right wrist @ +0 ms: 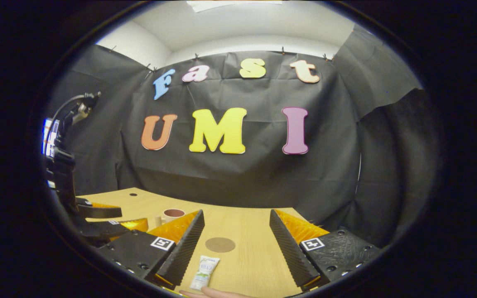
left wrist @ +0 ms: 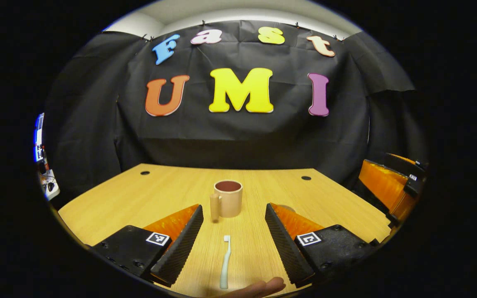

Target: Put the toothbrush and toothpaste on the desktop into the cup, then pick up the cup and place it on the coaster on the desktop.

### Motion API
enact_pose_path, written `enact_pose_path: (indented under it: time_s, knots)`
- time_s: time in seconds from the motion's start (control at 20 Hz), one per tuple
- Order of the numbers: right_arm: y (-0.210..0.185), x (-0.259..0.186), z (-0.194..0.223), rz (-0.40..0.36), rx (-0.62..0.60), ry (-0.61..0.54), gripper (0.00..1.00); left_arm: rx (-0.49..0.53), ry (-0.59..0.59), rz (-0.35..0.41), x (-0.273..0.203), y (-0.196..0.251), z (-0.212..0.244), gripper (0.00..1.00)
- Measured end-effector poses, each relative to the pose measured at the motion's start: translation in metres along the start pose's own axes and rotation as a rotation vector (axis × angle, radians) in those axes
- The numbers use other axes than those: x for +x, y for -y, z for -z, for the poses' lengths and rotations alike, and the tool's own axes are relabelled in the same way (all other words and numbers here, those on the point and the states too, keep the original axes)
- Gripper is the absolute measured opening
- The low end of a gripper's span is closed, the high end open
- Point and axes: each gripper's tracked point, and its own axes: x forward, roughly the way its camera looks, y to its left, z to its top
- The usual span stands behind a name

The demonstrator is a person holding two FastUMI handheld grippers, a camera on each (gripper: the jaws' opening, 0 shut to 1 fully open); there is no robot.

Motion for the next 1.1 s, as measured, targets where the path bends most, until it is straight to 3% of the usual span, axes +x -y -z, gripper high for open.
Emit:
enact_pose_path:
  time_s: [0.2, 0.6, 0.75, 1.0, 1.05, 1.1]
  knots:
    - [-0.005, 0.005, 0.01, -0.013, 0.004, -0.03, 0.95, -0.03, -0.212, 0.0, 0.012, -0.003, 0.053, 0.96]
    - [-0.011, 0.015, 0.031, -0.026, 0.001, -0.094, 0.95, -0.011, -0.439, -0.013, 0.025, -0.004, 0.115, 0.94]
    - [-0.012, 0.017, 0.038, -0.036, 0.015, -0.124, 0.95, -0.019, -0.448, -0.03, 0.028, -0.008, 0.119, 0.93]
    - [-0.017, 0.019, 0.046, -0.061, 0.057, -0.165, 0.95, -0.023, -0.493, 0.001, 0.026, 0.0, 0.128, 0.72]
    - [-0.018, 0.018, 0.047, -0.064, 0.057, -0.169, 0.95, -0.025, -0.506, 0.001, 0.026, 0.001, 0.13, 0.76]
    - [-0.019, 0.019, 0.048, -0.069, 0.052, -0.171, 0.97, -0.021, -0.499, -0.004, 0.027, -0.001, 0.128, 0.65]
